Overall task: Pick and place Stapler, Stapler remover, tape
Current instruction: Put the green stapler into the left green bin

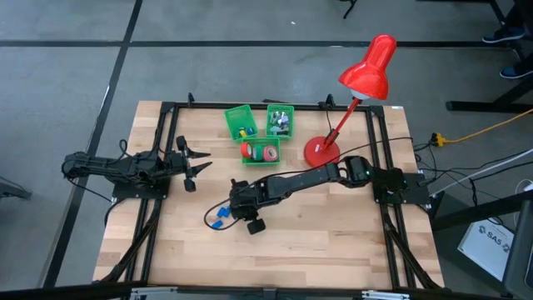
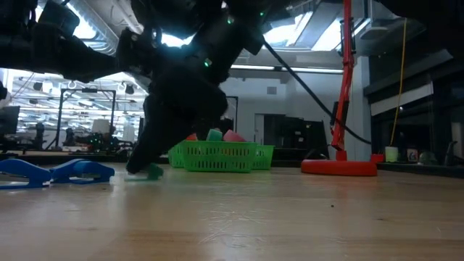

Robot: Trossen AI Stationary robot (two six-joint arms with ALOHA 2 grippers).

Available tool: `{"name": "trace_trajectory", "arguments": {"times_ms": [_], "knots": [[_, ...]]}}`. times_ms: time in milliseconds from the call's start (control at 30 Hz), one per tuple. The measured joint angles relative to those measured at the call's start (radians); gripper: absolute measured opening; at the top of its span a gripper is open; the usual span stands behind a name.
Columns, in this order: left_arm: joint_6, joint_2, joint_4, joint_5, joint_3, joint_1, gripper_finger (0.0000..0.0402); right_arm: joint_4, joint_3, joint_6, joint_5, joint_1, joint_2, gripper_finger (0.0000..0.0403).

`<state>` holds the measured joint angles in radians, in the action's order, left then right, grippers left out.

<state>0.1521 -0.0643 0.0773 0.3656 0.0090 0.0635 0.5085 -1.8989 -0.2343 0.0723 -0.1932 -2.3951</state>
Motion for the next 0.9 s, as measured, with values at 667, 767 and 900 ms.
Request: {"name": "trace_trajectory", "arguments": {"times_ms": [667,767,900], "knots": [[0.0,0.0,-0.002,0.0,0.0,0.0,0.0127,0.433,-0.435,0.07,-0.001,0.01,0.042,0.0077],[0.0,0.0,-0.001,0.0,0.0,0.0,0.0127,0.458,-0.448,0.07,-0.006,0.01,0.053,0.0078],[0.0,0.0,0.0,0.0,0.0,0.0,0.0128,0.467,-0.448,0.05,-0.043,0.014,0.054,0.0077]]}}
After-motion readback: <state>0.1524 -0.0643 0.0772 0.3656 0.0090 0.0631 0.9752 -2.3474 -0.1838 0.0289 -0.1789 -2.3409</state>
